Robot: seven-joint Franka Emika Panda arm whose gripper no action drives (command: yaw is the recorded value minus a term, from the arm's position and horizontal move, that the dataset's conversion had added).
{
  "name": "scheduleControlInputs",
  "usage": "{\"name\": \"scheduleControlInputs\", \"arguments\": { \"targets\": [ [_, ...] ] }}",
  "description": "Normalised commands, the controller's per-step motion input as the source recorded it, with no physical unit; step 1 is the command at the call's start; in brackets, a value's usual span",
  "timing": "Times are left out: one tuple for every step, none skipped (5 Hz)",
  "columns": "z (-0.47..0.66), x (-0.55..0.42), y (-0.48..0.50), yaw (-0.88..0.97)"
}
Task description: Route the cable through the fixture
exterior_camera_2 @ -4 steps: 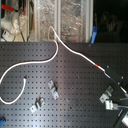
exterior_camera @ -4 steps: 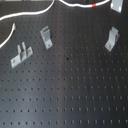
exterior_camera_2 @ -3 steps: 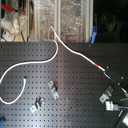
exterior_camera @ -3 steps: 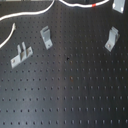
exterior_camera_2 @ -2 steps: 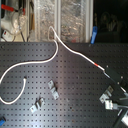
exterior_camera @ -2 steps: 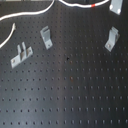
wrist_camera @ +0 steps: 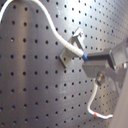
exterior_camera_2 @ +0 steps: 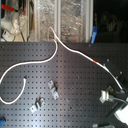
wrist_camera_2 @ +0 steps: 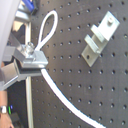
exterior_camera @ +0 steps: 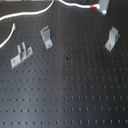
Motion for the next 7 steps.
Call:
{"name": "scheduleControlInputs", "arguments": {
  "targets": [
    [0.23, -0.017, 0.021, 0.98],
    [0.24, -0.012, 0.021, 0.99],
    [0.24, -0.011, 0.023, 0.98],
    [0.24, -0.009, 0.024, 0.98],
    [0.24, -0.007, 0.027, 0.98],
    [0.25, -0.004, 0.027, 0.98],
    [0.4, 0.259, 0.111, 0.58]
  ]
}}
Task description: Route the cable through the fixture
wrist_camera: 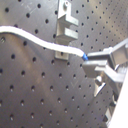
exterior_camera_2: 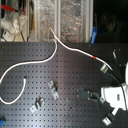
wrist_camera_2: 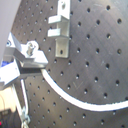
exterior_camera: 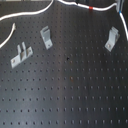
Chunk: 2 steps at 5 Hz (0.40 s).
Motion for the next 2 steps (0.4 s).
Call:
{"name": "scheduleControlInputs", "arguments": {
  "targets": [
    [0.33, 0.293, 0.127, 0.42],
    [0.27, 0.203, 0.194, 0.53]
  ]
}}
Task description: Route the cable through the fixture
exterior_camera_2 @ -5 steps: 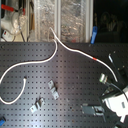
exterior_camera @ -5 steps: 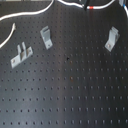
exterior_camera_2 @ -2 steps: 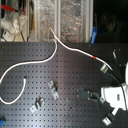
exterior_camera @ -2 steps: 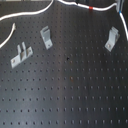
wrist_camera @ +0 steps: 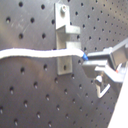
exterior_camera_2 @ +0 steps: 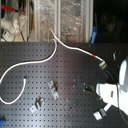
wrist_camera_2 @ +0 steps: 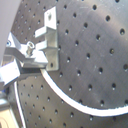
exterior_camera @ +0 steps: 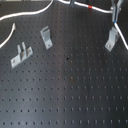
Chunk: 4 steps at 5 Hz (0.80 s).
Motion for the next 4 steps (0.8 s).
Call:
{"name": "scheduleControlInputs", "arguments": {
  "targets": [
    [0.14, 0.191, 0.168, 0.62],
    [0.0, 0.0, 0.0, 0.0],
    [0.08, -0.154, 0.022, 0.0],
    [0.15, -0.214, 0.057, 0.0]
  ]
}}
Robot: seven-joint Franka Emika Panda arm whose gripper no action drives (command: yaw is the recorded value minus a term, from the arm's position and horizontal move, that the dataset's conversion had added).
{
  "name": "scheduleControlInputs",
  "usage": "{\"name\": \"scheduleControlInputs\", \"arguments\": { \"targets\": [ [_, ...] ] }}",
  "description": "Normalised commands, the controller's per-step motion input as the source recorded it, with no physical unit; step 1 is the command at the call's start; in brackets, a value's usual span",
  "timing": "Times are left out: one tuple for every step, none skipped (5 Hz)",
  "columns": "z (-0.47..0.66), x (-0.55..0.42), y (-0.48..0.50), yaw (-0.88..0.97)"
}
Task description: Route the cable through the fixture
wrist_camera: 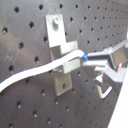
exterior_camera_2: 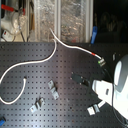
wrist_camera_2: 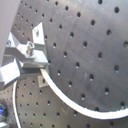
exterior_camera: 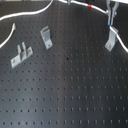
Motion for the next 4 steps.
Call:
{"name": "scheduleControlInputs", "arguments": {
  "targets": [
    [0.14, -0.04, 0.188, 0.04],
    [-0.01, 0.118, 0.434, 0.23],
    [-0.01, 0.109, 0.41, 0.31],
    [0.0, -0.021, -0.053, 0.0]
  ]
}}
